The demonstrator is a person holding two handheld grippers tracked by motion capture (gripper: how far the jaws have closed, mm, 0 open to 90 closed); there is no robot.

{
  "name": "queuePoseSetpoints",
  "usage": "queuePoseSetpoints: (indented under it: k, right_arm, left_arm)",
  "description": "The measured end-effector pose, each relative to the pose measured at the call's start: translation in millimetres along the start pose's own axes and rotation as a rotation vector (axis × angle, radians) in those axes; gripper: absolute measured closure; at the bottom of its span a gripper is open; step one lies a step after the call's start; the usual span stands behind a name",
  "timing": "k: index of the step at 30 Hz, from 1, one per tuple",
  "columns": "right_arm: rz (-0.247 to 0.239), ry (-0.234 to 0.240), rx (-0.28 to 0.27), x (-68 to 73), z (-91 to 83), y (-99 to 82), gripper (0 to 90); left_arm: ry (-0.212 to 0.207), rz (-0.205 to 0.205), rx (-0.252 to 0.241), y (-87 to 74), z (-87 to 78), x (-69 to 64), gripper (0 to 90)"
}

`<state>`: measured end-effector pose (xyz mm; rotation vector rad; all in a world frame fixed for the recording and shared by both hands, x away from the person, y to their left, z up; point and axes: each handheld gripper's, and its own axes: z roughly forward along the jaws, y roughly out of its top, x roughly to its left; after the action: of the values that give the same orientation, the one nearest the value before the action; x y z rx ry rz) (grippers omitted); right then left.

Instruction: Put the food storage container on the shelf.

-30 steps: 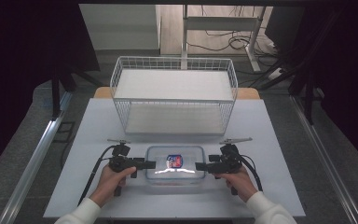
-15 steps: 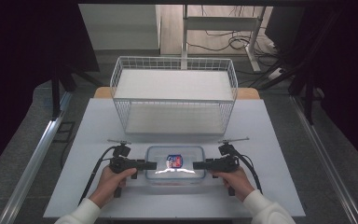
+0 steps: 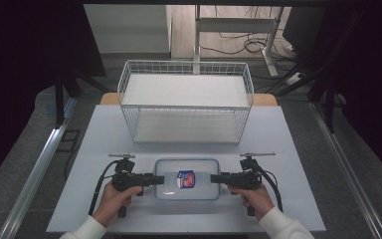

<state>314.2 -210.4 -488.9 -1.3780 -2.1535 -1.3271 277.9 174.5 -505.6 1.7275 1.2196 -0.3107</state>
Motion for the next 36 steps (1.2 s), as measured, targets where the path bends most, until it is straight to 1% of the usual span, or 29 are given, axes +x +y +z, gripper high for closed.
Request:
queuePoseSetpoints:
  k: [2,6,16,19,21,25,29,36]
  right_arm:
    - [-0.009,-0.005,-0.003,3.3,-2.5,-2.2,48.8]
    - [-0.017,-0.012,-0.008,7.2,-5.1,-5.4,49.3]
    - [-0.021,-0.018,-0.011,8.6,-8.8,-6.2,49.3]
    - [-0.023,-0.022,-0.017,8.9,-9.6,-5.8,49.2]
    - [-0.023,-0.022,-0.021,9.0,-10.0,-5.2,49.2]
    - [-0.027,-0.023,-0.033,10.1,-10.8,-4.1,49.3]
    - [-0.044,-0.027,-0.046,11.3,-11.5,-0.6,49.3]
    - [-0.073,-0.035,-0.059,10.9,-9.0,11.6,49.3]
  left_arm:
    - [0.01,0.019,0.0,-1.9,-1.7,-4.4,44.8]
    - [0.016,0.032,0.003,-3.4,-3.6,-7.2,45.8]
    - [0.006,0.041,0.01,-3.9,-3.9,-10.0,47.8]
    - [0.012,0.048,0.008,-3.2,-3.8,-11.2,48.7]
    - [0.011,0.046,0.006,-2.4,-3.8,-11.5,48.7]
    - [0.01,0.052,0.005,0.0,-4.4,-11.8,48.7]
    - [0.008,0.06,0.0,4.1,-5.1,-11.0,48.7]
    - [0.005,0.073,-0.004,16.7,-4.7,-2.8,48.7]
